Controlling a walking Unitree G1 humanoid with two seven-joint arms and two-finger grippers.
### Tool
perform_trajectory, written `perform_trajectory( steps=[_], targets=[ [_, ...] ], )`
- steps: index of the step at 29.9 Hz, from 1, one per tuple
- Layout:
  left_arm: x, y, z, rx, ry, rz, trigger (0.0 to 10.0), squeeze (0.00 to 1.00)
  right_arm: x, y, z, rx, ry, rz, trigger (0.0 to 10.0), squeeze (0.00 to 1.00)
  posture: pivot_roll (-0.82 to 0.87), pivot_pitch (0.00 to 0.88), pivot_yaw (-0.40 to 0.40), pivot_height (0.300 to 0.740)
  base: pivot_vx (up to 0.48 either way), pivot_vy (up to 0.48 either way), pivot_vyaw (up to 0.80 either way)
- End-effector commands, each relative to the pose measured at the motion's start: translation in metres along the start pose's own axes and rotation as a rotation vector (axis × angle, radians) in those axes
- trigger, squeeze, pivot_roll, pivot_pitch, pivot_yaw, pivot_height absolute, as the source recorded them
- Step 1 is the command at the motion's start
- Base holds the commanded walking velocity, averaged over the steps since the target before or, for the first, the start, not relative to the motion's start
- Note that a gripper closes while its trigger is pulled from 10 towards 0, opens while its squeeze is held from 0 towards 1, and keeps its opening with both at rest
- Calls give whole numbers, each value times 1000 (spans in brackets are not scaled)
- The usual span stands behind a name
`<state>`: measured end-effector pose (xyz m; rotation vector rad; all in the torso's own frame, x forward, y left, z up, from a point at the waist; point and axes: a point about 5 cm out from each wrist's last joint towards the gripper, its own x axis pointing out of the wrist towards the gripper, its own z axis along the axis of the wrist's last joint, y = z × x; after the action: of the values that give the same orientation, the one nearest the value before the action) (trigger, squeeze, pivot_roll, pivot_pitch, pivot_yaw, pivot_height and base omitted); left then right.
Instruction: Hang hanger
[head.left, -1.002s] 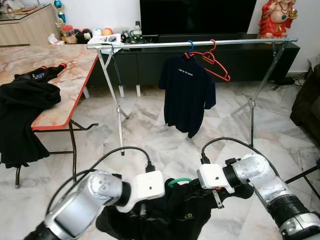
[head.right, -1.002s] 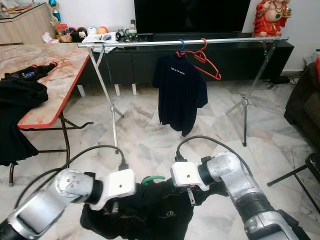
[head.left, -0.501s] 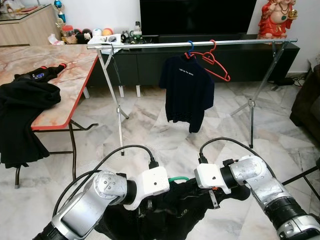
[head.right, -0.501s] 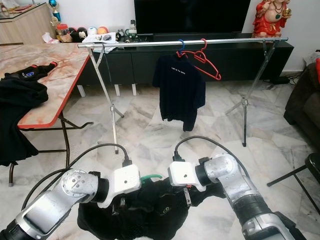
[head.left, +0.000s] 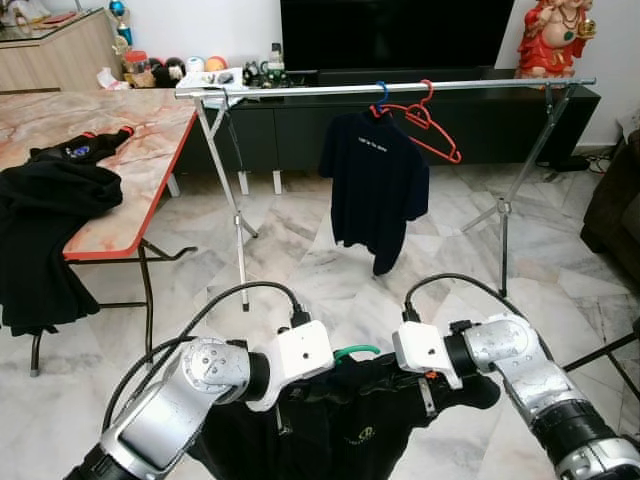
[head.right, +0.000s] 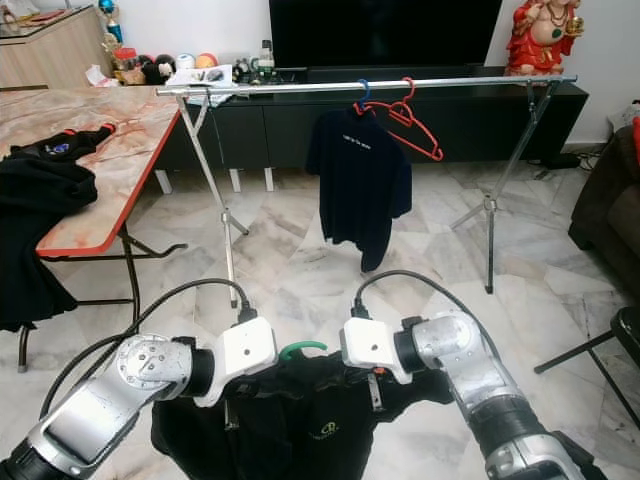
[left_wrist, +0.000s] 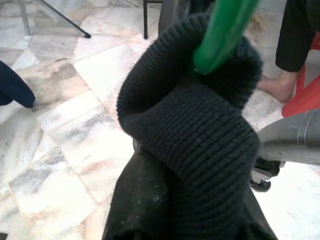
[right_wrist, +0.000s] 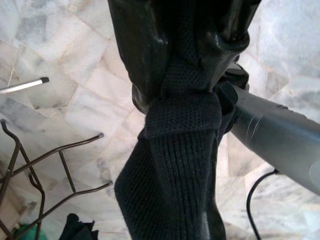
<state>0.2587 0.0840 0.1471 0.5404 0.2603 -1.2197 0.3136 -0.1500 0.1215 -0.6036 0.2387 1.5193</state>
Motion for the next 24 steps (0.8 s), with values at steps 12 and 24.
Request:
perform_trajectory(
  steps=[12, 24],
  targets=[
    [5, -9, 4, -49, -60, -30, 0, 0, -10, -13, 17, -14, -124, -130, 0, 0, 131, 0, 31, 740, 0, 0, 0],
    [10, -18, 11, -15, -79, -88, 0, 0, -5, -15, 24, -41, -103, -73, 10000, 1000, 133, 0, 32, 740, 0, 0, 0]
  ],
)
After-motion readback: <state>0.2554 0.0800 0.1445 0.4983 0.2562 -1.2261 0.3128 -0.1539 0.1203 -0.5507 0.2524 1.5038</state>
